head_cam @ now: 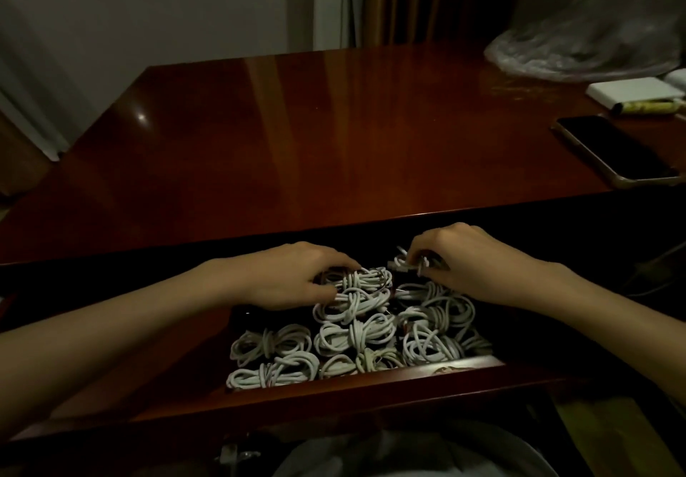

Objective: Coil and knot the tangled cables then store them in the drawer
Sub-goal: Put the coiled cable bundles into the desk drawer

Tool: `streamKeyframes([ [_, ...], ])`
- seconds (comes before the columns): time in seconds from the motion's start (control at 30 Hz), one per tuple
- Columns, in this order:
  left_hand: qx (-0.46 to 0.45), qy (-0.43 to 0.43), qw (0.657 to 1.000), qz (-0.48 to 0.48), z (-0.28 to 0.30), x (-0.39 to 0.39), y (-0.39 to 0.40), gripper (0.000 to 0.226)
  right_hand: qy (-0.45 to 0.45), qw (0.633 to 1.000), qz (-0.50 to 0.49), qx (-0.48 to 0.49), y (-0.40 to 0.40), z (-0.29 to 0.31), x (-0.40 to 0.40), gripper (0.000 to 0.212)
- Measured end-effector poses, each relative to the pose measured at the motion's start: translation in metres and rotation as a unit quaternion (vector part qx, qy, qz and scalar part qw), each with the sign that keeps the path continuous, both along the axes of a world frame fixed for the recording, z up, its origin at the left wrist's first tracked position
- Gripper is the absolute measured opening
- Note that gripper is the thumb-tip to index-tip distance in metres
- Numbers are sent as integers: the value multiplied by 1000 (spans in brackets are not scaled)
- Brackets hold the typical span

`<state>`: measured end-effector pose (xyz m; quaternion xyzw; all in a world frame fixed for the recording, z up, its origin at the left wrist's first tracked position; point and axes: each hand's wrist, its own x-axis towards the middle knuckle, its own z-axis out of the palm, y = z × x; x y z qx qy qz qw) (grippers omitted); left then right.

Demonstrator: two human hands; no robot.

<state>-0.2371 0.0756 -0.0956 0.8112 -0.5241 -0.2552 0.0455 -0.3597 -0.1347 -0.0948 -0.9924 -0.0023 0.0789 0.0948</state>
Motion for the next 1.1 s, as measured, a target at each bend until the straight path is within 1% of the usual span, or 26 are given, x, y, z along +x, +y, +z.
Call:
streamKeyframes([
  [0.17,9,27,999,24,0,3,2,46,3,999,12,42,-2,0,-1,22],
  [0.33,17,11,999,29,0,4,5,48,-7,999,20,46,-2,3,1,19],
  [0.43,17,-5,999,29,1,6,10,49,-15,999,24,42,1,5,3,28],
  [0.53,21,-8,999,29,4,6,16,49,7,999,34,31,6,2,6,40],
  [0.63,17,-3,999,31,6,4,19,47,38,998,47,34,14,0,7,37],
  [0.93,8,5,999,35,9,0,21,46,62,996,53,26,20,6,13,32],
  [1.1,-1,-12,999,41,17,0,23,38,40,996,69,34,29,20,19,32],
])
